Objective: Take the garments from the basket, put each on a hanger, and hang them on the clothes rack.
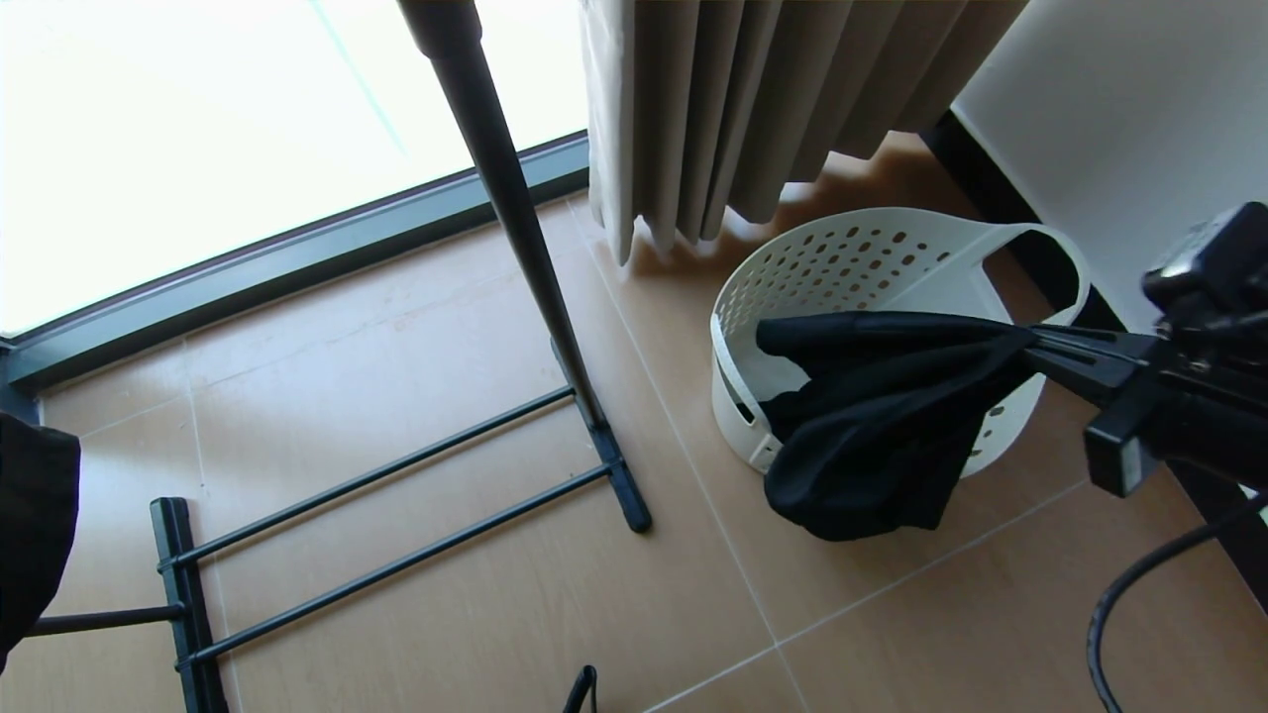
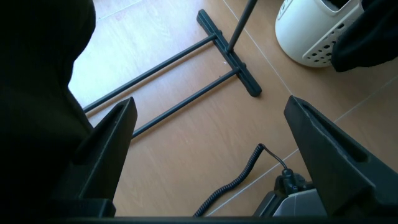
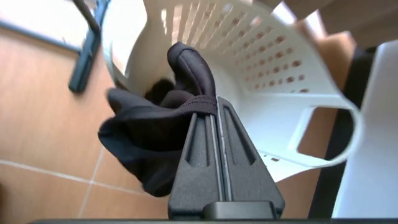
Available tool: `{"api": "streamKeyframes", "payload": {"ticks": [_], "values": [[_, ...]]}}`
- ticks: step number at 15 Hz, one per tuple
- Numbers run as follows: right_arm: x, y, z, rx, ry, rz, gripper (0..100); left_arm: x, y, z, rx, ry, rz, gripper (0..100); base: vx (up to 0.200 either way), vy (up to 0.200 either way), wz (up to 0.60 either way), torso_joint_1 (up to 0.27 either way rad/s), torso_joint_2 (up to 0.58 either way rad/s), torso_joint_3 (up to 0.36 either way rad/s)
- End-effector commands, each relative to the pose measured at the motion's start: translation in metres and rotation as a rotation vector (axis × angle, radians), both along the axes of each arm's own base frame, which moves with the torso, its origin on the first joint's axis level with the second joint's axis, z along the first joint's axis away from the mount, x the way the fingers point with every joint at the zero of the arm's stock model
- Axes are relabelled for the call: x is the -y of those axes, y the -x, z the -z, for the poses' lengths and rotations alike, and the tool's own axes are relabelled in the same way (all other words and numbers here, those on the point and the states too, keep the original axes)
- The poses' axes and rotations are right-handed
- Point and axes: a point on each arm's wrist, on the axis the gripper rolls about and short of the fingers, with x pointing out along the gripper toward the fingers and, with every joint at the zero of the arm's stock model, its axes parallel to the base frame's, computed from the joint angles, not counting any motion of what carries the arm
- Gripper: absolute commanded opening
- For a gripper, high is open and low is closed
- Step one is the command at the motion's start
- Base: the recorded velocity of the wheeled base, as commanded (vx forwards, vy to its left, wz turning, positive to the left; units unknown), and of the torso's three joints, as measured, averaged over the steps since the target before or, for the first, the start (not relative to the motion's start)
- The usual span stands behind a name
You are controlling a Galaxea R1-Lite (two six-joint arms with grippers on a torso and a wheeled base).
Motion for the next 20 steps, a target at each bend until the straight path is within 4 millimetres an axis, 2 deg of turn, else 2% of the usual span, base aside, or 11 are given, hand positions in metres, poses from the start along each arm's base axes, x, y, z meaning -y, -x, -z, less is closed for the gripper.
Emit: {"api": "streamKeyframes", "payload": {"ticks": [1, 4, 11, 20], "values": [[0.013, 0.044, -0.002, 0.057, -0.087, -0.048, 0, 0.0, 0.0, 0.0, -0.002, 0.0, 0.001, 100, 0.0, 0.0, 0.0, 0.0, 0.0, 0.0], [0.016, 0.061, 0.01, 0.017, -0.165, -0.086, 0, 0.0, 0.0, 0.0, -0.002, 0.0, 0.001, 100, 0.0, 0.0, 0.0, 0.001, 0.0, 0.022], [0.016, 0.06, 0.017, -0.016, -0.172, -0.086, 0, 0.0, 0.0, 0.0, -0.001, -0.005, -0.004, 100, 0.0, 0.0, 0.0, 0.001, 0.0, 0.173], [0.016, 0.061, 0.02, -0.023, -0.169, -0.086, 0, 0.0, 0.0, 0.0, -0.001, -0.003, -0.004, 100, 0.0, 0.0, 0.0, 0.065, -0.39, -0.125]]}}
